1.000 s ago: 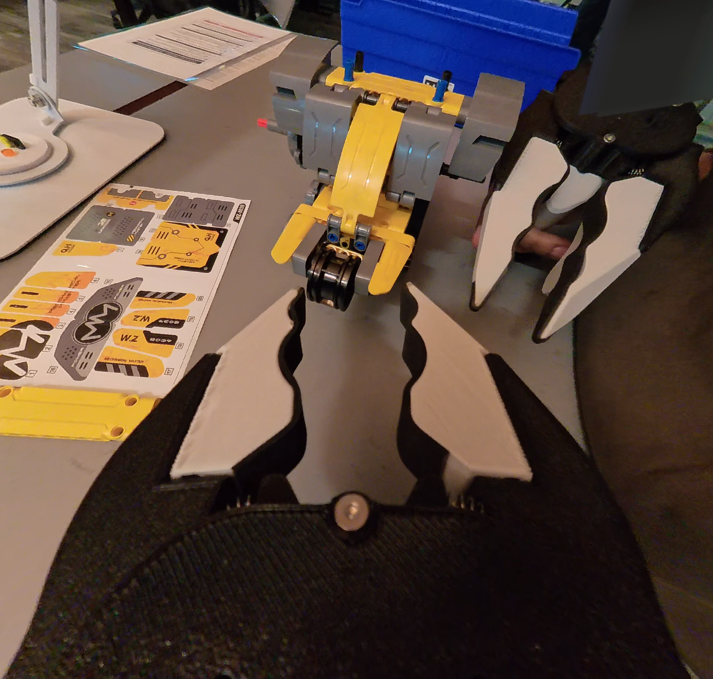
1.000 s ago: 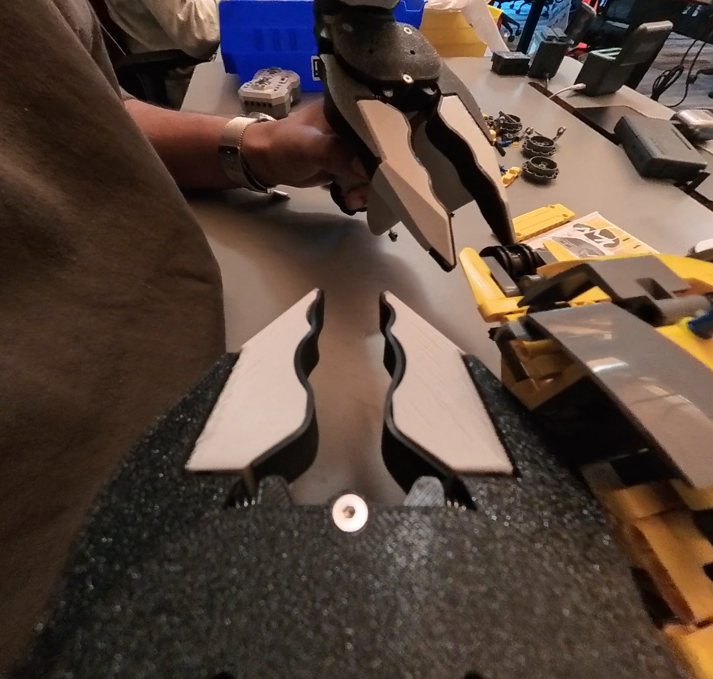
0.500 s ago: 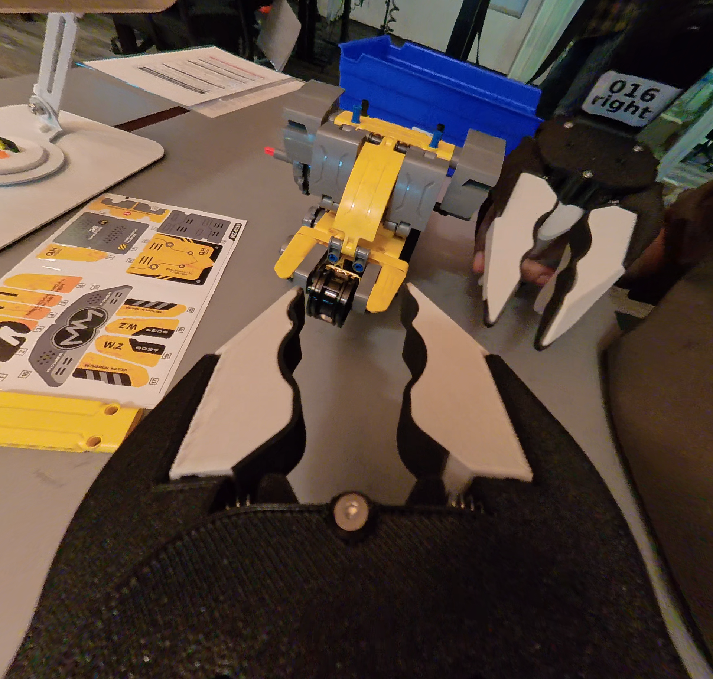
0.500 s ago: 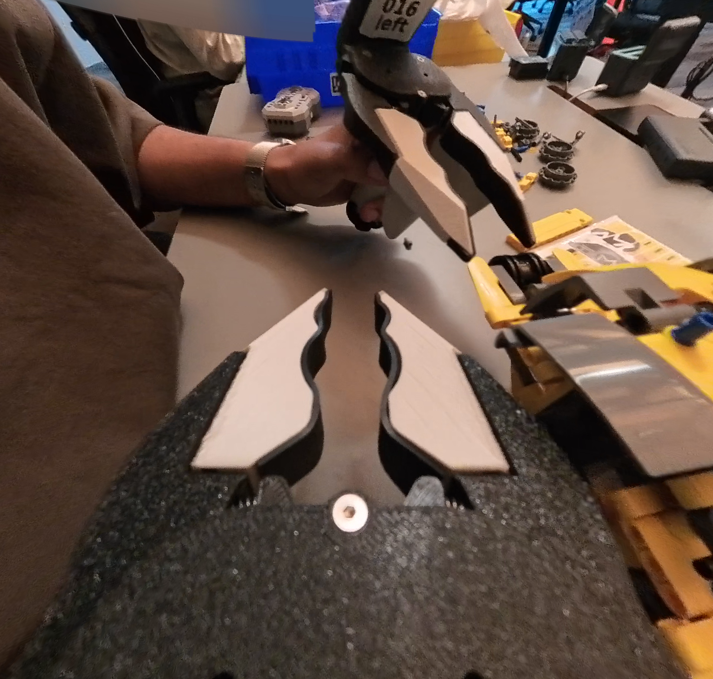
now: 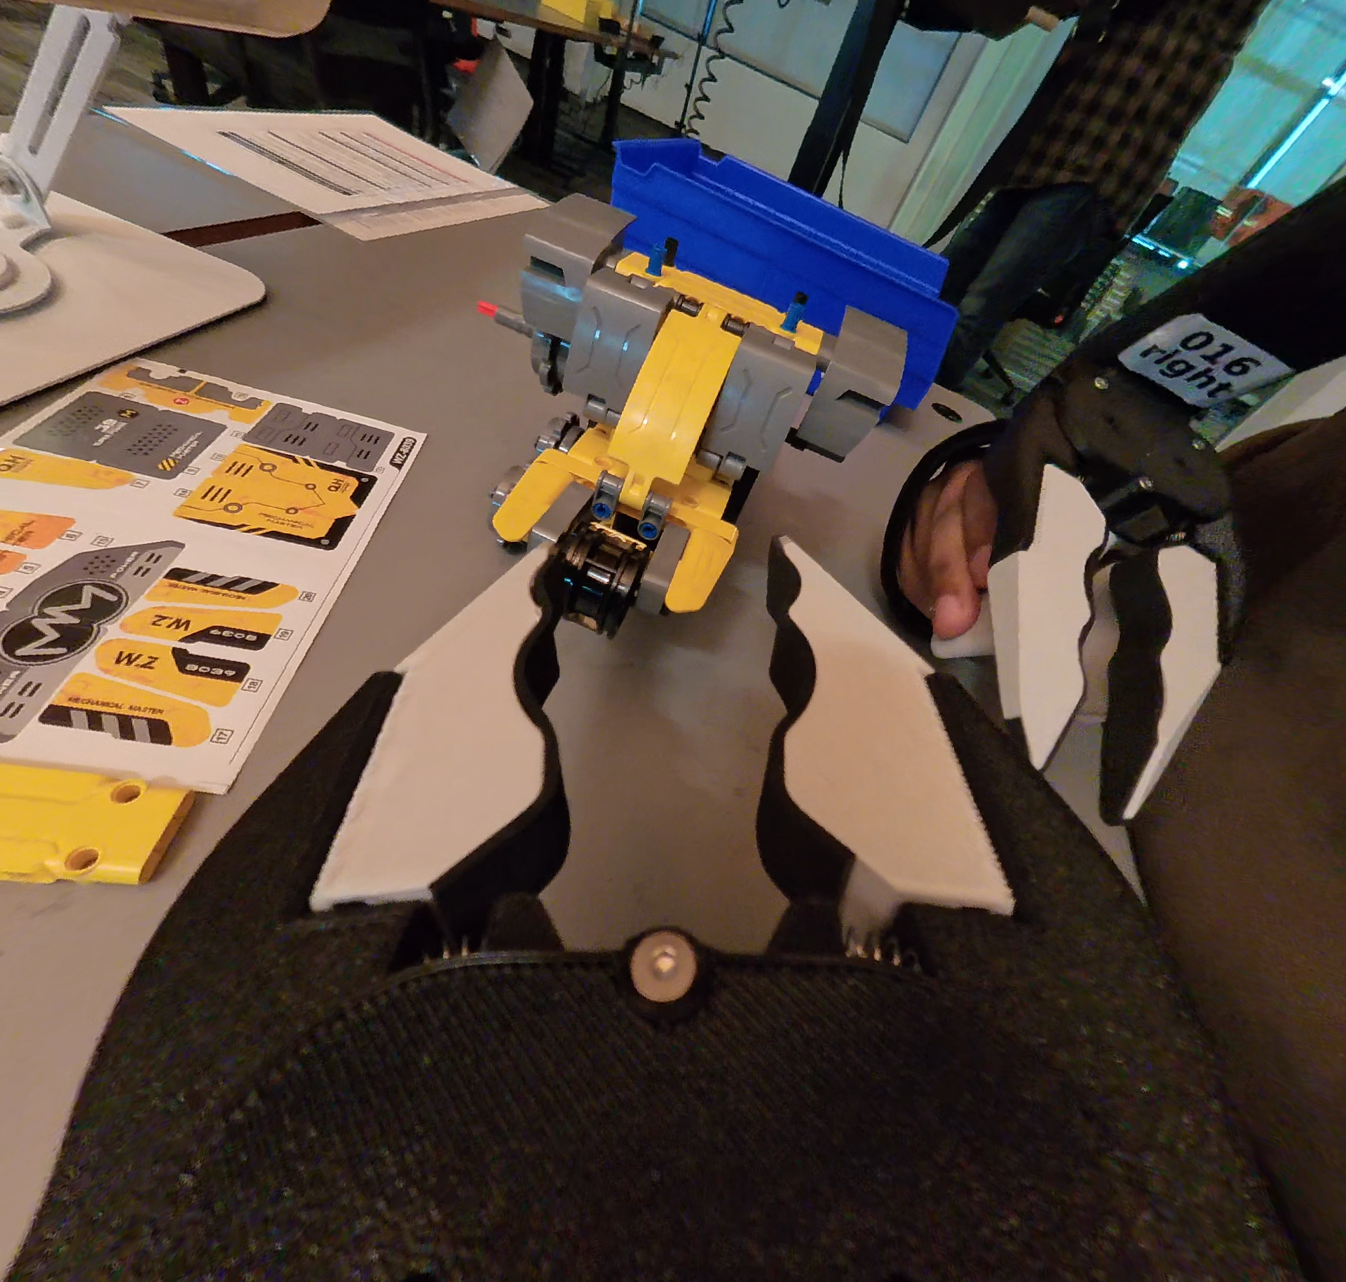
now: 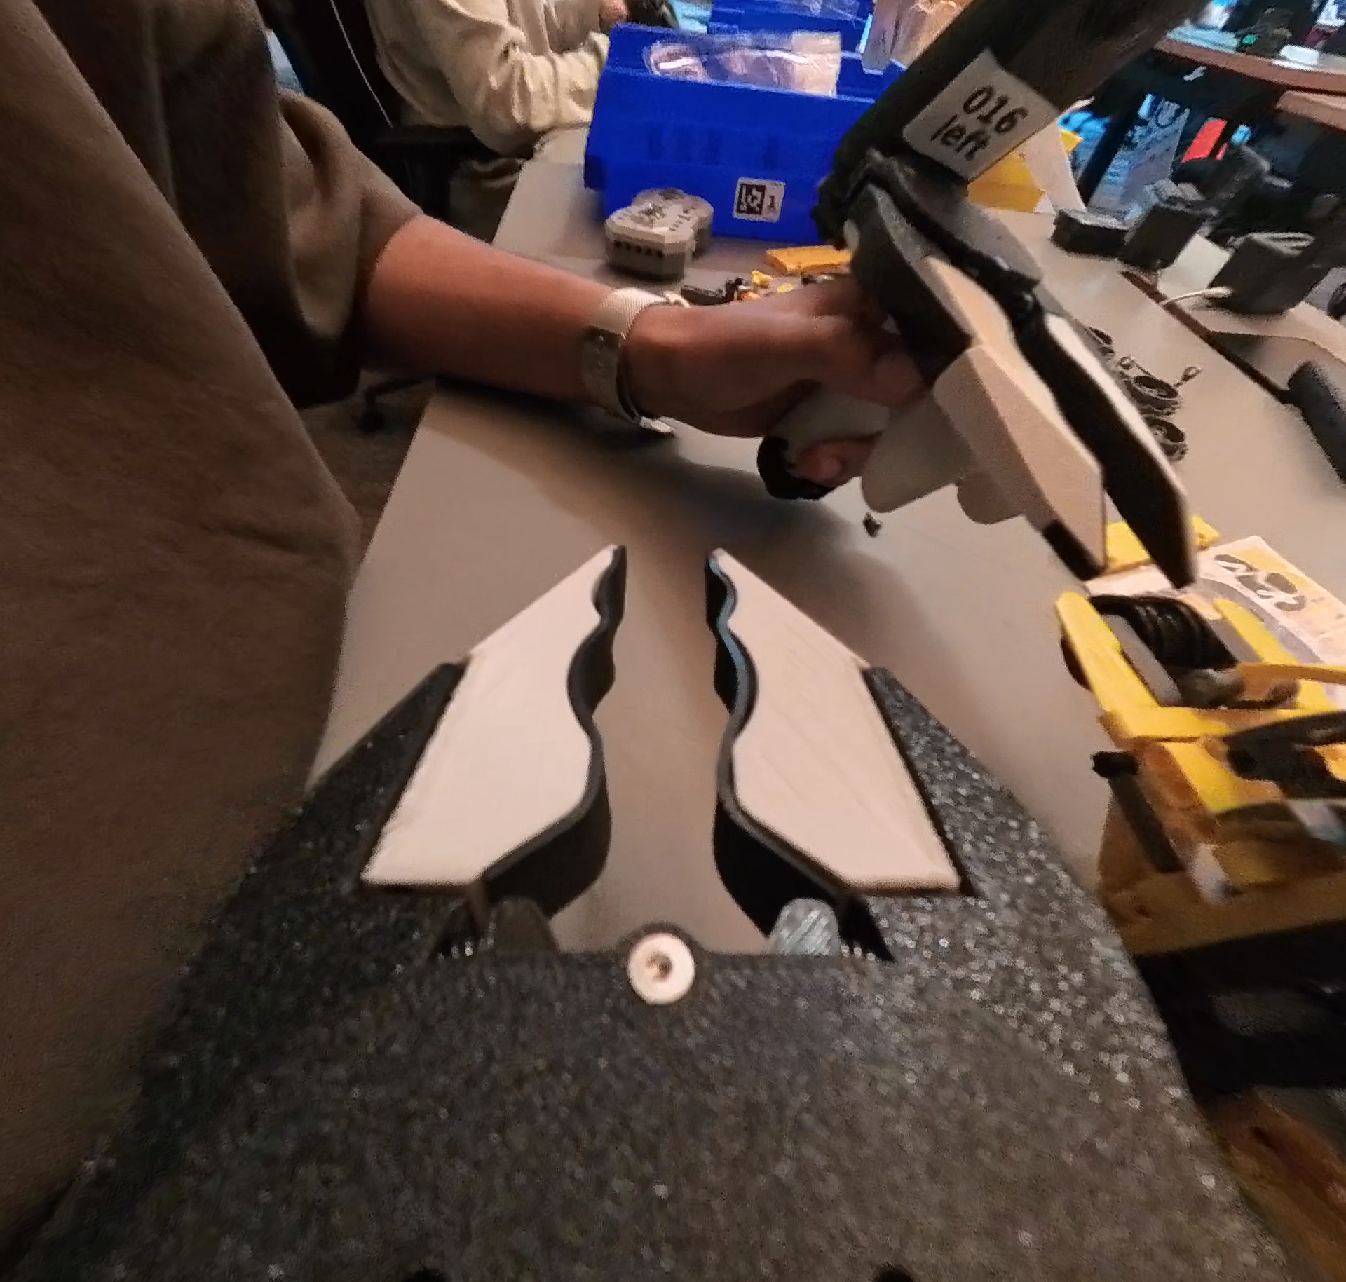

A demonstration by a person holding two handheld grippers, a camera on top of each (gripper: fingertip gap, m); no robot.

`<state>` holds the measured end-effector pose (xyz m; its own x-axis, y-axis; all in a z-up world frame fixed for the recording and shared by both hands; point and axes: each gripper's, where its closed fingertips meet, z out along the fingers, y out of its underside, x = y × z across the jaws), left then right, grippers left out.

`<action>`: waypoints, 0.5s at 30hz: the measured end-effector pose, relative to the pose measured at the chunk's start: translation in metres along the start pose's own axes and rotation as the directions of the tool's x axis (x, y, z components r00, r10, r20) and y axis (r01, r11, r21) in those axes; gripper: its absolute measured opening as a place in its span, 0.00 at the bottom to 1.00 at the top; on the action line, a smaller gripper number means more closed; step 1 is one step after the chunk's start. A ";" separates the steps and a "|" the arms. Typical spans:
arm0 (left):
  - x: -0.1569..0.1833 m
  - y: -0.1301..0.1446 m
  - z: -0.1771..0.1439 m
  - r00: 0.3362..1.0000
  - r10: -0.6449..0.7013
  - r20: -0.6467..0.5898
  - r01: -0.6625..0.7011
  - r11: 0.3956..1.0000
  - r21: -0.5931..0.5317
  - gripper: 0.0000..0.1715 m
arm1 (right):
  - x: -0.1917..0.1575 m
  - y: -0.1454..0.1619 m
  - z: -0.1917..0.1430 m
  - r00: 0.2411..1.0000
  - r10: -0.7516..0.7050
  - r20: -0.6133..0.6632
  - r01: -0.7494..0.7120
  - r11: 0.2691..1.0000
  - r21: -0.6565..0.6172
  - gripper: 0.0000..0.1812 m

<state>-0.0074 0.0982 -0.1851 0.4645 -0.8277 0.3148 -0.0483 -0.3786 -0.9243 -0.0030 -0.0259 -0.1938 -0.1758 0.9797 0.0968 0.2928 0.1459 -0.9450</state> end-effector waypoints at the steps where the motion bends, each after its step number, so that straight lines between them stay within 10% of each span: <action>1: -0.001 0.000 0.000 1.000 -0.001 0.003 0.001 1.000 -0.002 0.33 | 0.001 0.002 0.001 1.000 0.003 -0.004 -0.003 1.000 -0.008 0.12; 15: -0.015 -0.014 -0.016 0.998 -0.055 0.042 0.053 0.997 0.062 0.37 | 0.010 -0.019 -0.006 0.983 0.180 0.034 -0.183 0.972 0.147 0.14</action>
<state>-0.0282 0.1095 -0.1738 0.5028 -0.7875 0.3563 0.0308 -0.3956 -0.9179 -0.0044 -0.0179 -0.1731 -0.1519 0.9847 -0.0852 0.1782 -0.0575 -0.9823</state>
